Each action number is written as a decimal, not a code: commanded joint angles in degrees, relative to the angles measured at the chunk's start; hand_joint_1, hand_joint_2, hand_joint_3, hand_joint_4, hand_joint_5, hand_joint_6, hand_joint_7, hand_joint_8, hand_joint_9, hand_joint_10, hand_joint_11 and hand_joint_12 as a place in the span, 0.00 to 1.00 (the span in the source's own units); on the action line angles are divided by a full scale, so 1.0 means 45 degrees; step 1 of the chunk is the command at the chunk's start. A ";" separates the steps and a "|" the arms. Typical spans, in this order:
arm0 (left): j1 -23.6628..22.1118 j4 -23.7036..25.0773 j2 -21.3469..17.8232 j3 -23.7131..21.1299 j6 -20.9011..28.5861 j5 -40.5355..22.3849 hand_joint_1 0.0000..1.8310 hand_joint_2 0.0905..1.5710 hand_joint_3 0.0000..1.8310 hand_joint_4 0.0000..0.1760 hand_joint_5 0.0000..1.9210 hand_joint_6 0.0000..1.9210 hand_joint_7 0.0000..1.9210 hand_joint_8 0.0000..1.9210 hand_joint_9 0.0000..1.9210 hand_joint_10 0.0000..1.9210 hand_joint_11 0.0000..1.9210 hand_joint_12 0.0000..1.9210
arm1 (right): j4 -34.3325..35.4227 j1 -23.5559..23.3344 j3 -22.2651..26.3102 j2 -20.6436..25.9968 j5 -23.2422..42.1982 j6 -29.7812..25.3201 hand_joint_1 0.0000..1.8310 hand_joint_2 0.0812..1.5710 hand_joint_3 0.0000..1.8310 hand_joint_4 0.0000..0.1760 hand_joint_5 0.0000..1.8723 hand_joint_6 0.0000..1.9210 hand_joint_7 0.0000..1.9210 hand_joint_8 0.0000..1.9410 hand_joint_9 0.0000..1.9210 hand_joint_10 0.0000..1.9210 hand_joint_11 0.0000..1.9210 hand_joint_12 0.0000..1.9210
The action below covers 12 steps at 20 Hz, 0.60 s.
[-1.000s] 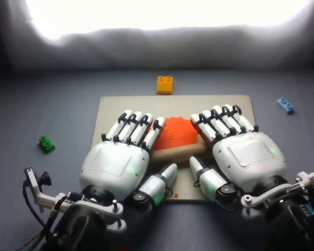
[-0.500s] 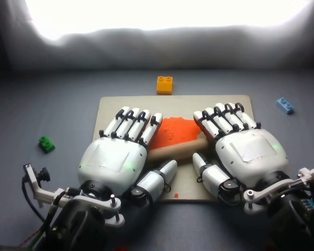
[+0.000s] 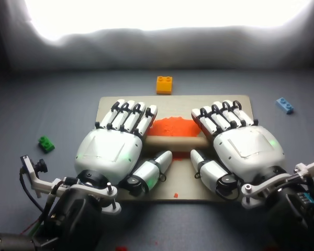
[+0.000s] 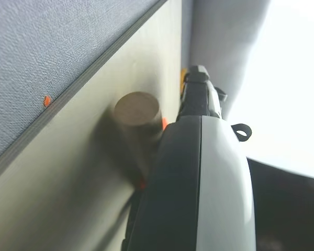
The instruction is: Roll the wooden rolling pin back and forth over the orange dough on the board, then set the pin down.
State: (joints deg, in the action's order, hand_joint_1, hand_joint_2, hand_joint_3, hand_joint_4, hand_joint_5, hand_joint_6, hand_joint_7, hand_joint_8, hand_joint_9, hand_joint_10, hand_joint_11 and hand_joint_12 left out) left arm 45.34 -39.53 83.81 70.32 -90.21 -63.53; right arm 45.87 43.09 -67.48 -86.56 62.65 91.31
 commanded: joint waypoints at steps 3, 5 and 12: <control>-0.0118 0.0513 0.0074 0.0216 -0.0094 -0.0880 0.00 0.94 0.00 0.00 0.01 0.01 0.03 0.01 0.01 0.01 0.00 0.00 | -0.0738 -0.0163 -0.0153 0.0004 0.1151 -0.0057 0.00 1.00 0.08 0.00 0.06 0.00 0.05 0.00 0.02 0.00 0.00 0.07; -0.0165 0.0489 0.0129 0.0325 -0.0057 -0.0826 0.00 0.94 0.00 0.00 0.00 0.00 0.02 0.00 0.00 0.00 0.00 0.00 | -0.0675 -0.0165 -0.0225 -0.0001 0.1103 -0.0069 0.00 1.00 0.09 0.00 0.07 0.00 0.06 0.00 0.02 0.00 0.00 0.08; -0.0313 0.0435 0.0297 0.0696 0.0020 -0.0686 0.00 0.95 0.01 0.00 0.01 0.00 0.02 0.00 0.01 0.00 0.00 0.00 | -0.0614 -0.0214 -0.0583 -0.0035 0.0989 -0.0254 0.00 1.00 0.08 0.00 0.07 0.00 0.06 0.00 0.02 0.00 0.00 0.08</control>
State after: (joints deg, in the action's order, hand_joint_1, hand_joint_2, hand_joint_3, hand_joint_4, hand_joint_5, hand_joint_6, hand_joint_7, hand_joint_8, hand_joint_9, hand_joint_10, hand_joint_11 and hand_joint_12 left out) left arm 44.14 -39.66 85.14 73.03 -89.45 -62.28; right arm 46.52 42.70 -69.84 -86.78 61.69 90.39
